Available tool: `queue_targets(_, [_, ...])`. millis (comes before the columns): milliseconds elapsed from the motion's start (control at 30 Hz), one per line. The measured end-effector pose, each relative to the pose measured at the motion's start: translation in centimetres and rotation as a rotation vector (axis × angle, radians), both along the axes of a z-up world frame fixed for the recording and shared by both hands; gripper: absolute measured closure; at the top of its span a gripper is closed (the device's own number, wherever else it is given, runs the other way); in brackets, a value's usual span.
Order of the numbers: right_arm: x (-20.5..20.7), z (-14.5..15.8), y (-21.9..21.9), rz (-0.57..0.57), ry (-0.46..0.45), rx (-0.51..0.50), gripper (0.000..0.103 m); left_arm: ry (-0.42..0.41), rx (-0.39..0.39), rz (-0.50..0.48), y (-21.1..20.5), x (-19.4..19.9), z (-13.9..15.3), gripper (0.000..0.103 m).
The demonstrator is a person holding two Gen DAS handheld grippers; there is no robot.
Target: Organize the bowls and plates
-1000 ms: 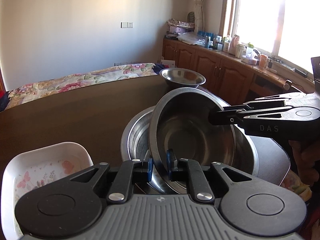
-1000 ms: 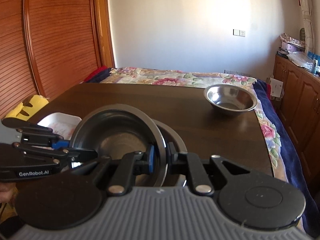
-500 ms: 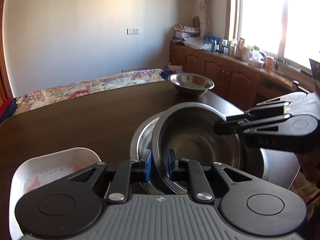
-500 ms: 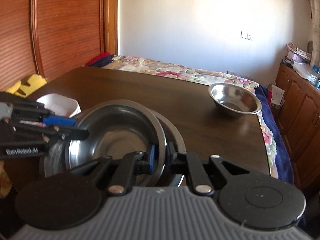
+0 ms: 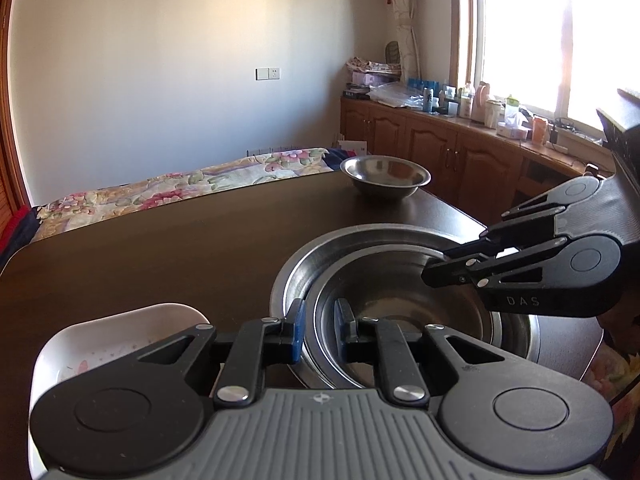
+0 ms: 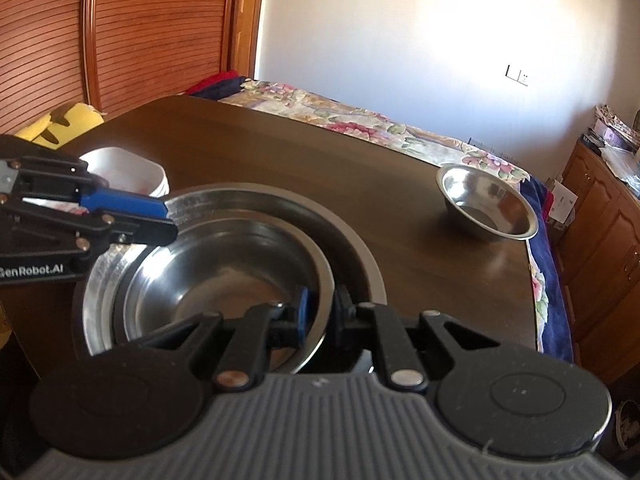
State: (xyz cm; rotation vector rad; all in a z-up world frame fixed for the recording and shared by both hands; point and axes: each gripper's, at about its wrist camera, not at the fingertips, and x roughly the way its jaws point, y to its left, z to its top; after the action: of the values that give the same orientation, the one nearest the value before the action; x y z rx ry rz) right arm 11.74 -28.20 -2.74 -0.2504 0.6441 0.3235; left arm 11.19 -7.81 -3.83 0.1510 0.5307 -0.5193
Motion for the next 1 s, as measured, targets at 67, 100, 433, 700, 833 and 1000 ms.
queue_targets(67, [0.0, 0.0, 0.0, -0.001, -0.001, 0.002, 0.088, 0.000, 0.009, -0.004, -0.2, 0.0, 0.0, 0.086])
queue_targets(100, [0.0, 0.0, 0.0, -0.001, -0.002, 0.003, 0.088, 0.002, 0.013, -0.006, -0.3, 0.0, -0.1, 0.086])
queue_targets(433, [-0.6, 0.2, -1.0, -0.028, -0.063, 0.070, 0.088, 0.005, 0.029, -0.009, -0.8, 0.3, -0.4, 0.086])
queue_targets(700, [-0.8, 1.2, -2.7, -0.079, -0.125, 0.146, 0.088, 0.012, 0.018, -0.005, -0.6, 0.2, -0.3, 0.086])
queue_targets(833, [-1.0, 1.6, -3.6, -0.100, -0.156, 0.168, 0.088, 0.013, 0.003, -0.004, -0.4, 0.2, 0.2, 0.086])
queue_targets(1000, [-0.8, 2.0, -4.9, -0.127, -0.197, 0.180, 0.088, -0.003, -0.008, -0.002, -0.5, 0.7, 1.3, 0.076])
